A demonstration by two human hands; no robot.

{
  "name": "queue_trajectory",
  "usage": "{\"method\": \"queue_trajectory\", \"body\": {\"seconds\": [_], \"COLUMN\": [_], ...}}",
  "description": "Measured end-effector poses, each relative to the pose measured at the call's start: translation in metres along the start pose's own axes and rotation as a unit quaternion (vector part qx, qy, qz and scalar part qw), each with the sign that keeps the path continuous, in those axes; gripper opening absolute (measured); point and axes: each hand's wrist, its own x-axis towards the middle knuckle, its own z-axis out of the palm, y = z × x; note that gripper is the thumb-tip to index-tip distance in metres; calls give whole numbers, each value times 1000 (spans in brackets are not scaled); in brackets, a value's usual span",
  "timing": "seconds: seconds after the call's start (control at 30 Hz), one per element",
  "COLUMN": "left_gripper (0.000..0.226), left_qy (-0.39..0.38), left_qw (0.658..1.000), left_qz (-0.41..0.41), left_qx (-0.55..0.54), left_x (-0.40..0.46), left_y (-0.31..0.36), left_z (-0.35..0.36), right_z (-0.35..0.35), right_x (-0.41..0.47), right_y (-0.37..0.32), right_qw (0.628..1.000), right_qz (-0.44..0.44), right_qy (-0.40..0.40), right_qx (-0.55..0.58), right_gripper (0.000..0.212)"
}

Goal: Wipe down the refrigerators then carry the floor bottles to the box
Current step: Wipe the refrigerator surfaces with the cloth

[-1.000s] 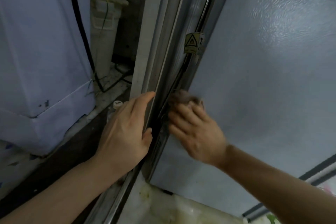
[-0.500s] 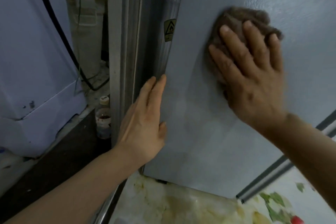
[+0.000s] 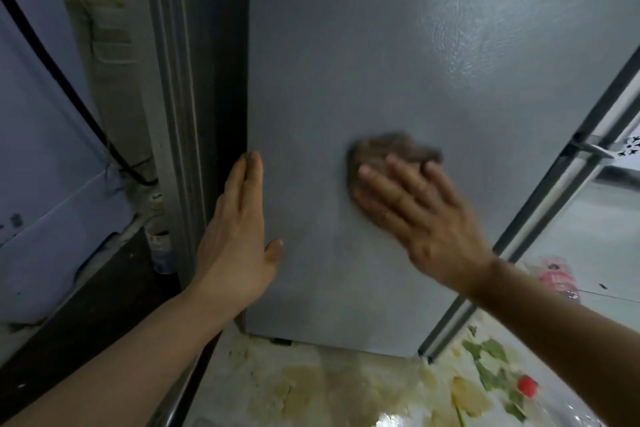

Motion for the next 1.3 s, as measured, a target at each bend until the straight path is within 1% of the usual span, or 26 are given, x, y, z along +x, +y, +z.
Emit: {"method": "queue_trajectory", "body": {"seconds": [0.07, 0.1, 0.17, 0.2, 0.23, 0.27, 0.3, 0.37, 0.4, 0.47, 0.53, 0.6, 0.67, 0.73, 0.77, 0.8, 0.83, 0.87, 0.97, 1.03, 1.07, 1.1, 1.2, 1.3], "left_gripper": [113, 114, 115, 116, 117, 117, 117, 118, 118, 118, 119, 121, 122, 121, 121, 121, 121, 120, 118, 118, 118, 119, 120, 118], "left_qy": [2, 4, 10, 12, 11, 10, 11, 11, 10, 7, 4, 3, 3, 7, 9, 11, 11, 11, 7, -4, -9, -10, -3, -3], "left_qw": [1000, 1000, 1000, 1000, 1000, 1000, 1000, 1000, 1000, 999, 999, 999, 999, 999, 998, 998, 998, 998, 997, 997, 997, 998, 999, 998], "left_qz": [-1, 1, 6, 7, 6, 3, 0, -1, -1, -5, -2, 1, 2, 9, 12, 12, 11, 11, 20, 17, 13, 11, 0, -6], "left_qx": [1, 3, 6, 9, 13, 17, 20, 24, 27, 33, 38, 44, 49, 53, 56, 60, 64, 66, 73, 74, 69, 62, 49, 56], "left_x": [1, 1, 1, 1, 1, 1, 1, 1, 1, 2, 3, 4, 4, 4, 4, 4, 4, 4, 4, 6, 6, 6, 4, -2], "left_y": [1, 1, 1, 1, 1, 1, 0, 0, 0, -1, -2, -3, -6, -8, -9, -9, -10, -10, -13, -15, -16, -16, -14, -12], "left_z": [2, 3, 5, 6, 7, 7, 7, 7, 7, 7, 6, 5, 6, 7, 8, 9, 9, 10, 10, 8, 7, 7, 9, 14], "right_z": [-7, -8, -3, 1, 8, 14, 19, 21, 18, 11, 0, -10, -16, -14, -8, -2, 6, 12, 21, 18, 14, 8, -13, -28], "right_x": [17, 23, 21, 13, -1, -19, -38, -70, -78, -80, -71, -58, -49, -46, -50, -59, -72, -89, -138, -146, -144, -139, -116, -94], "right_y": [32, 40, 36, 26, 12, -3, -16, -31, -32, -25, -5, 27, 55, 56, 46, 31, 12, -6, -33, -24, -15, -3, 44, 75], "right_qw": [994, 990, 984, 986, 990, 996, 999, 992, 986, 982, 988, 996, 994, 989, 985, 982, 983, 987, 986, 983, 984, 987, 987, 981], "right_qz": [91, 120, 145, 142, 123, 83, 30, -66, -89, -100, -67, 8, 85, 145, 170, 187, 183, 151, 4, -25, -17, 11, 129, 179], "right_qy": [55, 77, 98, 86, 56, 18, -26, -107, -136, -160, -138, -89, -41, 4, 17, 11, -15, -55, -163, -178, -167, -147, -79, -29], "right_qx": [-7, -4, 19, 31, 35, 30, 20, -16, -27, -29, -22, -29, -49, -39, -16, 8, 19, 18, -30, -48, -56, -60, -59, -64], "right_gripper": [52, 52, 52, 53, 55, 58, 60, 69, 75, 82, 81, 75, 71, 67, 64, 64, 67, 72, 81, 87, 88, 86, 74, 66]}}
